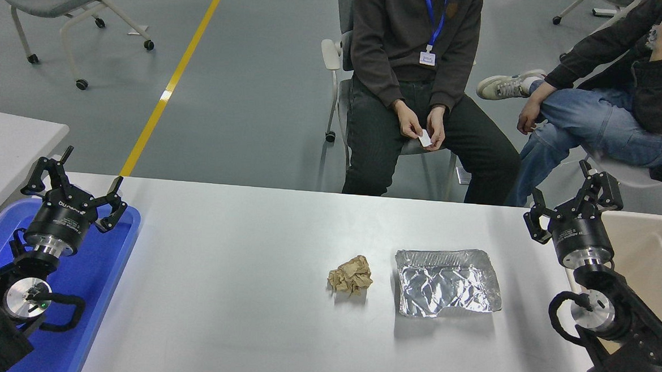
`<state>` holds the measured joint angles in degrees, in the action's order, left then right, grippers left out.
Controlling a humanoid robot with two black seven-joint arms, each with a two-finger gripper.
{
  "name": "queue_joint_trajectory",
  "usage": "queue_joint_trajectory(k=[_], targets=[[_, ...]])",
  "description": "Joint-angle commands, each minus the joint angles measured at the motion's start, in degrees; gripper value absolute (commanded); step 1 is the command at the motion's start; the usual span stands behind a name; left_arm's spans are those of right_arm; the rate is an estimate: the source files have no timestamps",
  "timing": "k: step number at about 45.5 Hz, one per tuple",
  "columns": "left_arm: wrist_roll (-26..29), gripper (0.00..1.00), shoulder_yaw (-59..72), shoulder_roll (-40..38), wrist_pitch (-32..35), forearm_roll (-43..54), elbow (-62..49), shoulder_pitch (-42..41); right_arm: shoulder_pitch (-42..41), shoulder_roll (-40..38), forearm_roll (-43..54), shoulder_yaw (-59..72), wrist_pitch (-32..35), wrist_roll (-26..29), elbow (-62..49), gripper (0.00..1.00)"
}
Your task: Clean the table surface
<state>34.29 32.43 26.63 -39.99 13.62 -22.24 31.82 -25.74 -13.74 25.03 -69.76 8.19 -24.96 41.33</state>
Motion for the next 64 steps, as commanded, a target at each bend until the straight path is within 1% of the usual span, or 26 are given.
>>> queue_joint_trajectory(k=[1,5,10,21,29,32,36,40,45,51,56,60,64], targets=[[0.0,1.0,0.0,0.0,0.0,0.0,0.0,0.0,-1.3,-0.5,-0.1,3.5,-1.3,0.7,-0.6,1.0],[0.0,1.0,0.0,0.0,0.0,0.0,0.0,0.0,-1.5,-1.6,-0.5,4.6,-3.7,1.6,-0.3,1.0],[0.0,1.0,0.0,0.0,0.0,0.0,0.0,0.0,-1.3,-3.2,-1.8,5.3,-4.0,4.0,0.4,1.0],[0.0,1.0,0.0,0.0,0.0,0.0,0.0,0.0,-1.5,-6.3,-1.7,10.9,-3.7,3.9,1.3,1.0],[0.0,1.0,0.1,0.0,0.0,0.0,0.0,0.0,-1.7,-10.2,-1.4,14.6,-3.6,4.5,7.4,1.0],[0.0,1.0,0.1,0.0,0.0,0.0,0.0,0.1,-3.2,-11.2,-0.8,16.8,-3.8,5.5,8.0,1.0],[0.0,1.0,0.1,0.0,0.0,0.0,0.0,0.0,-6.1,-12.2,-0.5,20.9,-4.7,9.2,8.0,1.0],[0.0,1.0,0.1,0.0,0.0,0.0,0.0,0.1,-8.4,-15.0,-0.1,25.0,-5.1,12.4,8.2,1.0],[0.0,1.0,0.1,0.0,0.0,0.0,0.0,0.0,-10.5,-17.9,0.0,30.3,-4.9,14.9,10.2,1.0],[0.0,1.0,0.1,0.0,0.0,-0.1,0.0,0.0,-12.9,-22.9,0.4,37.7,-4.2,15.6,14.9,1.0],[0.0,1.0,0.1,0.0,0.0,0.0,0.0,0.0,-18.3,-27.9,1.9,46.5,-2.9,15.6,19.1,1.0],[0.0,1.0,0.1,0.0,0.0,0.0,0.0,0.0,-20.6,-30.1,1.9,49.0,-2.2,15.5,20.5,1.0],[0.0,1.0,0.1,0.0,0.0,0.0,0.0,0.1,-22.2,-30.6,2.7,49.6,-1.6,15.7,21.4,1.0]])
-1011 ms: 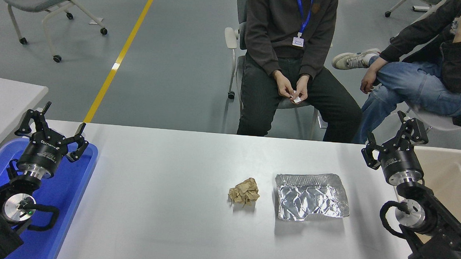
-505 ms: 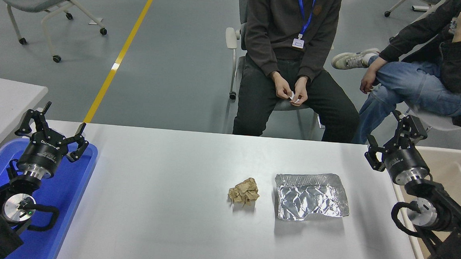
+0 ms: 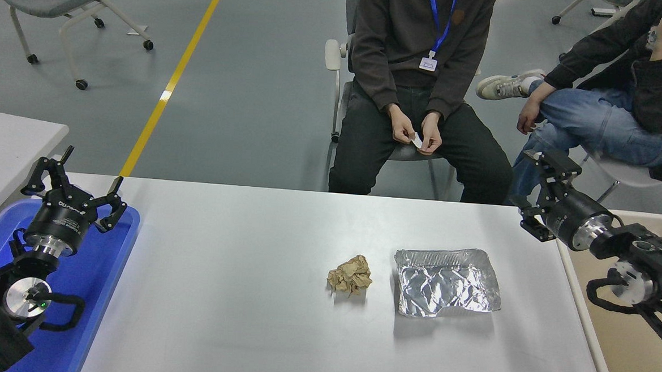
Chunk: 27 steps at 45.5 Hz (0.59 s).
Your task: Clean the table surface
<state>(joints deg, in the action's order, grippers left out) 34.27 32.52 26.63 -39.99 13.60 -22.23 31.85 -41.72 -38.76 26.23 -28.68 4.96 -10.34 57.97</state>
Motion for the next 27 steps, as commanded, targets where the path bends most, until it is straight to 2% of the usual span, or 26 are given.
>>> queue_joint_trajectory(k=[1,11,19,27], targets=[[0.0,1.0,0.0,0.0,0.0,0.0,0.0,0.0,-6.6,-5.6,2.2,8.9,1.7,1.4,5.0,1.0],[0.0,1.0,0.0,0.0,0.0,0.0,0.0,0.0,-8.6,-10.3,18.3,8.9,-0.6,5.3,12.3,1.0],[0.0,1.0,0.0,0.0,0.0,0.0,0.0,0.1,-8.5,-11.0,20.1,9.9,-1.0,6.4,18.3,1.0],[0.0,1.0,0.0,0.0,0.0,-0.1,0.0,0.0,-10.4,-10.5,21.1,14.0,0.7,6.6,19.0,1.0]])
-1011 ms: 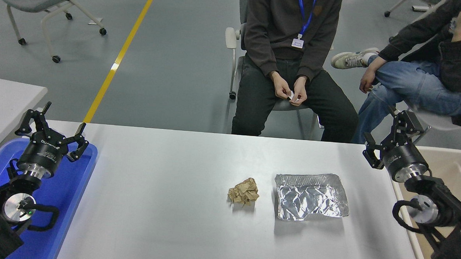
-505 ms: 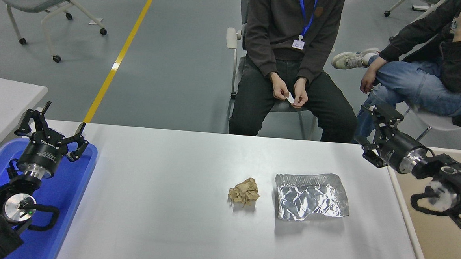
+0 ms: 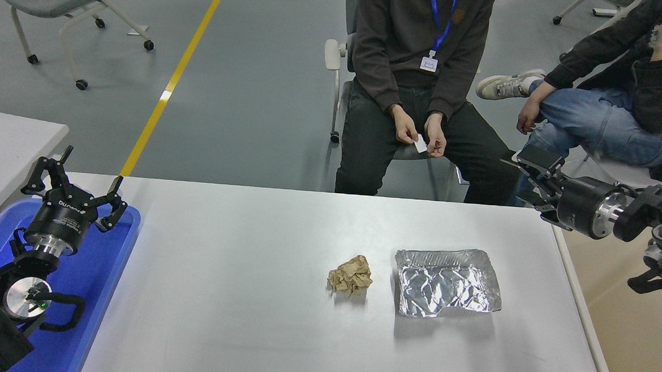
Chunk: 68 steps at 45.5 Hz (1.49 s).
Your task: Clean the table surface
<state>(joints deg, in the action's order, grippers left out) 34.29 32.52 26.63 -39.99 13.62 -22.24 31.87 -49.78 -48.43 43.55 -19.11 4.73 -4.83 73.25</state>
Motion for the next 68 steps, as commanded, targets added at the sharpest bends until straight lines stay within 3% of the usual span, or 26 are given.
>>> queue_joint_trajectory(k=[1,22,29,68], targets=[[0.0,1.0,0.0,0.0,0.0,0.0,0.0,0.0,-3.0,-0.8,4.5,5.7,0.9,1.1,3.7,1.0],[0.0,1.0,0.0,0.0,0.0,0.0,0.0,0.0,-17.3,-0.5,10.9,28.5,0.2,3.3,2.0,1.0],[0.0,1.0,0.0,0.0,0.0,-0.1,0.0,0.0,-17.5,0.9,11.0,30.7,0.0,5.9,2.1,1.0],[0.0,1.0,-0.1,0.0,0.0,0.0,0.0,0.0,-8.9,10.2,13.8,35.6,-2.4,5.5,-11.7,1.0]])
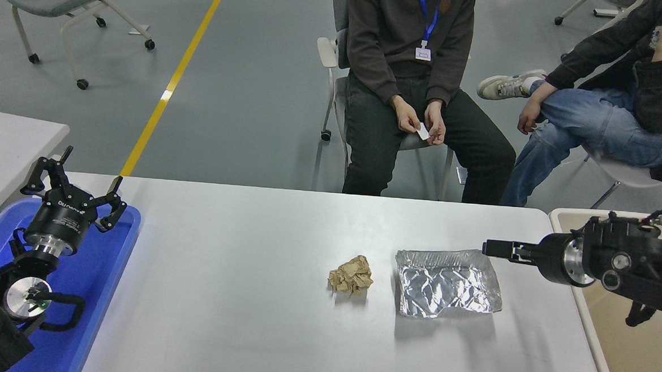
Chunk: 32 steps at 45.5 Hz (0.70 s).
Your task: Clean the table surface
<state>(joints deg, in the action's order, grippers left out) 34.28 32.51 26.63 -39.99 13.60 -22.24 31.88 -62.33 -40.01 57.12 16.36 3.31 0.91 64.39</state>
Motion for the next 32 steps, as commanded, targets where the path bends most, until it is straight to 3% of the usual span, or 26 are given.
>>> queue_joint_trajectory(k=[1,32], targets=[[0.0,1.0,0.0,0.0,0.0,0.0,0.0,0.0,4.1,2.1,0.2,-0.1,-1.3,-0.3,-3.2,1.0],[0.0,1.0,0.0,0.0,0.0,-0.1,0.0,0.0,9.4,7.8,-0.6,-0.9,-6.3,-0.6,-8.9,0.97]])
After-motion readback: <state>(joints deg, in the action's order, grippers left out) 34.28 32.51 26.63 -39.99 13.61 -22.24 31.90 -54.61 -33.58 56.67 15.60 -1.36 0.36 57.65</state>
